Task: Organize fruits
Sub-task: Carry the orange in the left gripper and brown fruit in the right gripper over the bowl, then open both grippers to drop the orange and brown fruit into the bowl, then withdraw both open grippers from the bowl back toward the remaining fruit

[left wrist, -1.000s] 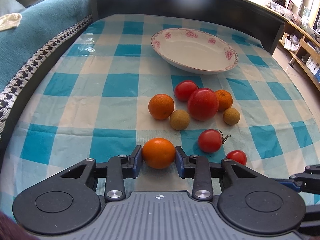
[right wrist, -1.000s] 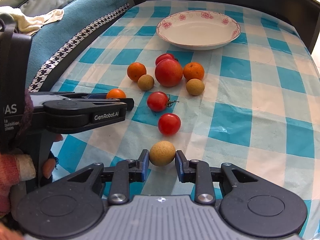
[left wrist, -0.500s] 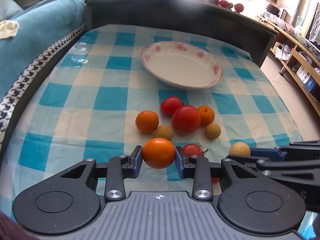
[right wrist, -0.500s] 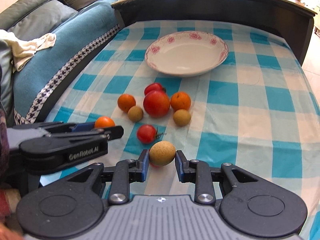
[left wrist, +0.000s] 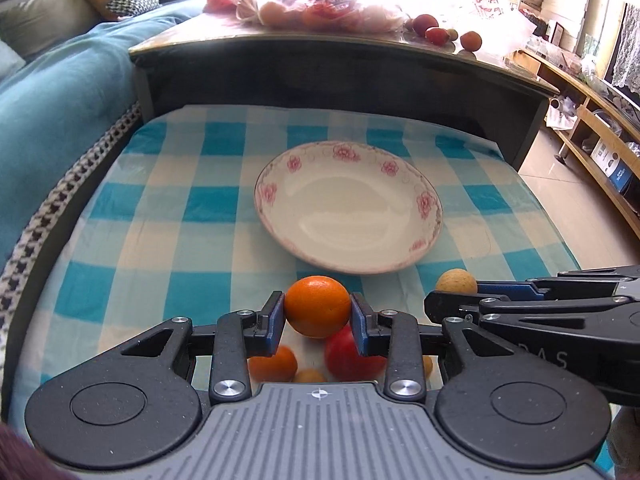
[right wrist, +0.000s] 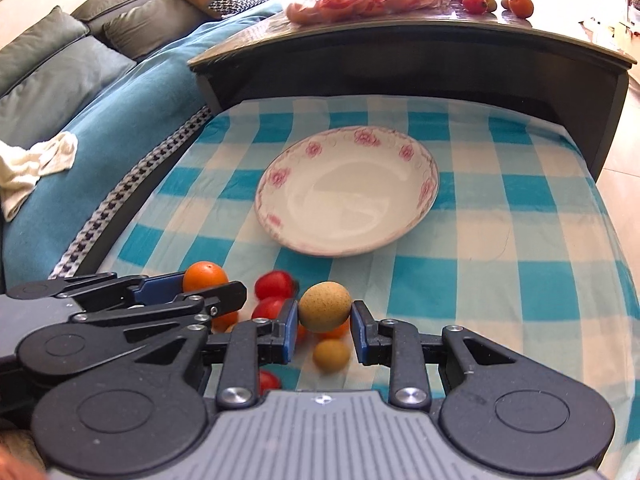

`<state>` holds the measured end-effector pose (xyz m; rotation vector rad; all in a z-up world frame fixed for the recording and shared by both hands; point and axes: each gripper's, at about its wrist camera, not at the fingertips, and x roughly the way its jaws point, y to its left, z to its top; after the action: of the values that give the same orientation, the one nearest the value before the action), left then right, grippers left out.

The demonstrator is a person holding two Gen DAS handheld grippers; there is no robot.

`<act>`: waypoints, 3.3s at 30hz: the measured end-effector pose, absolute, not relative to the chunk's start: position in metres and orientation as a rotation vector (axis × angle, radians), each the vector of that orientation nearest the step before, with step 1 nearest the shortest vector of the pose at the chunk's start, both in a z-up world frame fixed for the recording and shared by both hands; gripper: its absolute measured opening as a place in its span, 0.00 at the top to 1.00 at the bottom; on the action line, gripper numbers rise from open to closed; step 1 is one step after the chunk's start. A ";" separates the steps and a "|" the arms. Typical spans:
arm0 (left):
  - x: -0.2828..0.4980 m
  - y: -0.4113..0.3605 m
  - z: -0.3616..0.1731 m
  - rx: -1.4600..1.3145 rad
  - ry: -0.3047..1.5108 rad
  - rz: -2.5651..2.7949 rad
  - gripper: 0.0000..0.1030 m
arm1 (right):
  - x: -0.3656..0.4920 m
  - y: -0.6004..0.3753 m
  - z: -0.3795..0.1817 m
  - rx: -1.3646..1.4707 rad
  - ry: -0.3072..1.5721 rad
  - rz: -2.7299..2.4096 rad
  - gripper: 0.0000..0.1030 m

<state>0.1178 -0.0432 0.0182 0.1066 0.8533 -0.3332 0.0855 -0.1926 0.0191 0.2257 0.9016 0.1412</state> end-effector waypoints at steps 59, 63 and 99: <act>0.183 -0.062 0.005 0.184 0.831 -0.291 0.39 | 0.172 -0.208 0.002 0.072 0.833 0.109 0.68; 0.178 -0.061 0.009 0.187 0.821 -0.293 0.38 | 0.167 -0.206 0.006 0.064 0.828 0.106 0.68; 0.146 -0.054 0.020 0.187 0.786 -0.297 0.36 | 0.131 -0.195 0.022 0.022 0.781 0.059 0.68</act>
<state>0.1462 -0.0537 0.0195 0.1865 0.7855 -0.2973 0.1310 -0.1949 0.0217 0.0221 0.7812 0.0595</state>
